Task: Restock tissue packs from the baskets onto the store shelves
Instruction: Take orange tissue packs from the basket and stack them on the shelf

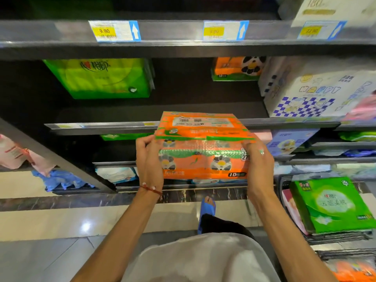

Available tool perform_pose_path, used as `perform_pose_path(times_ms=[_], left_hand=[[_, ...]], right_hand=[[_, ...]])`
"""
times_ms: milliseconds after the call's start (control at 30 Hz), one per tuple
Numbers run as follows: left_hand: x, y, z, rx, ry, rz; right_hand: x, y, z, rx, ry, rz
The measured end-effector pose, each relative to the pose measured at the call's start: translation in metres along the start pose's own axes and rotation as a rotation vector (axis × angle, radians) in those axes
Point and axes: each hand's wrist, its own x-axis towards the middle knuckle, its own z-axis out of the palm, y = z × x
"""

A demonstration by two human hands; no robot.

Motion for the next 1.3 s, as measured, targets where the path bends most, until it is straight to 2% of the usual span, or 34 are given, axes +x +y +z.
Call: perform_pose_path(times_ms=[300,567,633,767,867,967,1033,1167,1300], left_hand=[[0.051,0.009,0.018,-0.06,-0.016,0.099],[0.098,0.017,0.041,-0.041,0.065,-0.044],[0.104,0.016,0.044,-0.023,0.084,-0.03],[0.116,0.024,0.047,-0.006,0.062,-0.052],[0.123,0.032,0.041,-0.073,-0.062,-0.154],[0.123,0.023,0.025,0.037,-0.216,-0.157],[0.121,0.018,0.022,0.155,-0.239,-0.124],[0.129,0.025,0.043,0.198,-0.115,-0.047],[0.139,0.033,0.064,0.169,0.031,-0.028]], right_hand=[[0.057,-0.011,0.03,0.026,-0.05,-0.095],[0.099,-0.009,0.038,0.027,-0.195,-0.024],[0.106,-0.009,0.037,0.003,-0.243,-0.023],[0.114,-0.011,0.049,0.01,-0.186,0.009],[0.118,-0.014,0.055,0.007,-0.125,0.024],[0.125,-0.02,0.054,0.039,-0.076,0.05],[0.131,-0.023,0.057,0.019,-0.06,0.079],[0.141,-0.031,0.062,0.005,-0.059,0.065],[0.153,-0.03,0.049,0.026,-0.228,-0.034]])
